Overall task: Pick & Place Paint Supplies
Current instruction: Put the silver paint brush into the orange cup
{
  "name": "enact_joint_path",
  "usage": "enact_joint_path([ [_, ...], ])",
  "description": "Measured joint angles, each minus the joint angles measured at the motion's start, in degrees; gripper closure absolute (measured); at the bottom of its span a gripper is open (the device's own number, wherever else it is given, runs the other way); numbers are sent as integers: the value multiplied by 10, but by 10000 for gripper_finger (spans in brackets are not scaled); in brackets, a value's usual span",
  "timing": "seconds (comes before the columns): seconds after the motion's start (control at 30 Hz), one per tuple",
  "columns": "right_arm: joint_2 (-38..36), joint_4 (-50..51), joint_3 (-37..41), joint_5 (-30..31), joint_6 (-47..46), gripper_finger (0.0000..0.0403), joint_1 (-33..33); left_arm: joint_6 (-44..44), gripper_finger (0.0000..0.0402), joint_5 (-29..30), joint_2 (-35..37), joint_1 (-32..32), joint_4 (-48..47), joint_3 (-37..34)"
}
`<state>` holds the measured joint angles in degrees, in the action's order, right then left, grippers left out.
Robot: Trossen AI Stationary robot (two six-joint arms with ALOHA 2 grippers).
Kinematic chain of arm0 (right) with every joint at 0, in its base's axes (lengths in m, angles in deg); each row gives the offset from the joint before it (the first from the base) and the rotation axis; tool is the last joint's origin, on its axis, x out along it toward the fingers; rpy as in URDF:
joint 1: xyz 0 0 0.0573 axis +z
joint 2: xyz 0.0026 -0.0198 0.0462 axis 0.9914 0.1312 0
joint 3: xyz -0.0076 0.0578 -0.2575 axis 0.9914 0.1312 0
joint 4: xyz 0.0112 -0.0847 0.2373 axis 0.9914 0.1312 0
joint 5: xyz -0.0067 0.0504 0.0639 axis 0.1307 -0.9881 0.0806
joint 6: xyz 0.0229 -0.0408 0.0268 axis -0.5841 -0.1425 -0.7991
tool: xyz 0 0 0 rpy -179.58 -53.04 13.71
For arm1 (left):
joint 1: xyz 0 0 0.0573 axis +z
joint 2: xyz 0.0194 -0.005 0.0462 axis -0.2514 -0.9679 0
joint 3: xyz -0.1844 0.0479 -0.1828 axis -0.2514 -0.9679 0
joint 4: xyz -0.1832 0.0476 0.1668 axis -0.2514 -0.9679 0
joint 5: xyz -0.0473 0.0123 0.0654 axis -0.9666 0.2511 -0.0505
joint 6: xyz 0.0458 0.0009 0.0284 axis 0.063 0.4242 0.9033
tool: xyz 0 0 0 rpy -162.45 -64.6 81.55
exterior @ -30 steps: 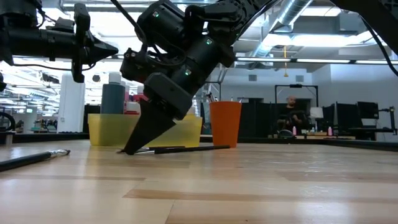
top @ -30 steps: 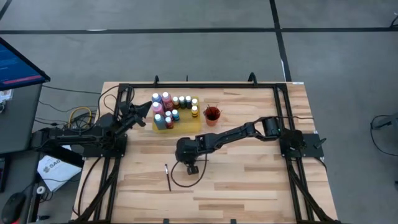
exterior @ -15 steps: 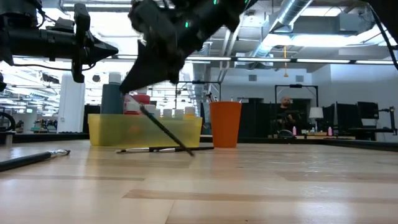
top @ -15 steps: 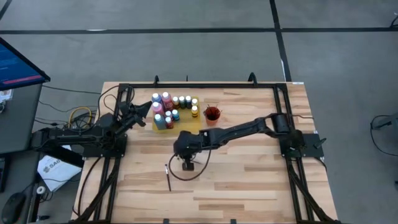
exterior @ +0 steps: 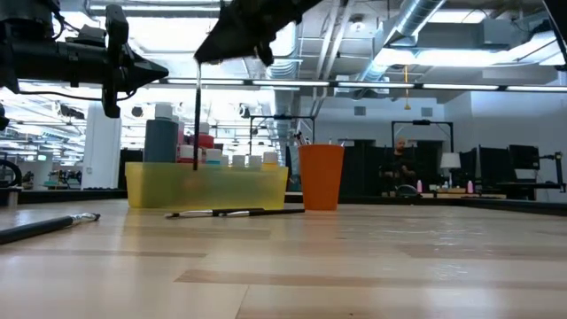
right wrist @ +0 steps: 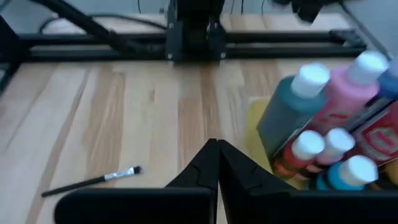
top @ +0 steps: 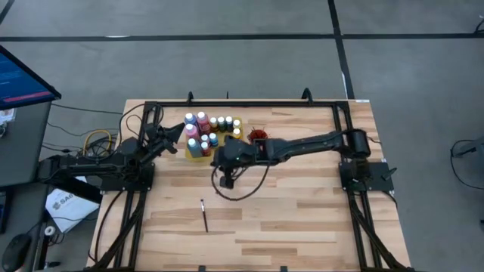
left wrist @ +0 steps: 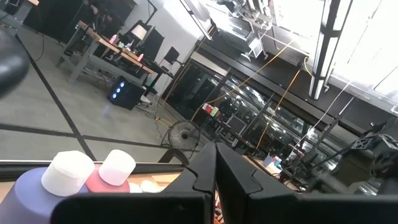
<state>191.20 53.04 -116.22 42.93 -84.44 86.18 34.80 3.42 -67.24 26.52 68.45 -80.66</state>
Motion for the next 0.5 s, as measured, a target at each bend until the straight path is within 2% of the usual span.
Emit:
enact_joint_path([
  [0.17,-41,11,0,18,18,403,-17,0,400,0,0,0,0,0],
  [0.5,-134,124,0,73,61,403,-58,0,400,0,0,0,0,0],
])
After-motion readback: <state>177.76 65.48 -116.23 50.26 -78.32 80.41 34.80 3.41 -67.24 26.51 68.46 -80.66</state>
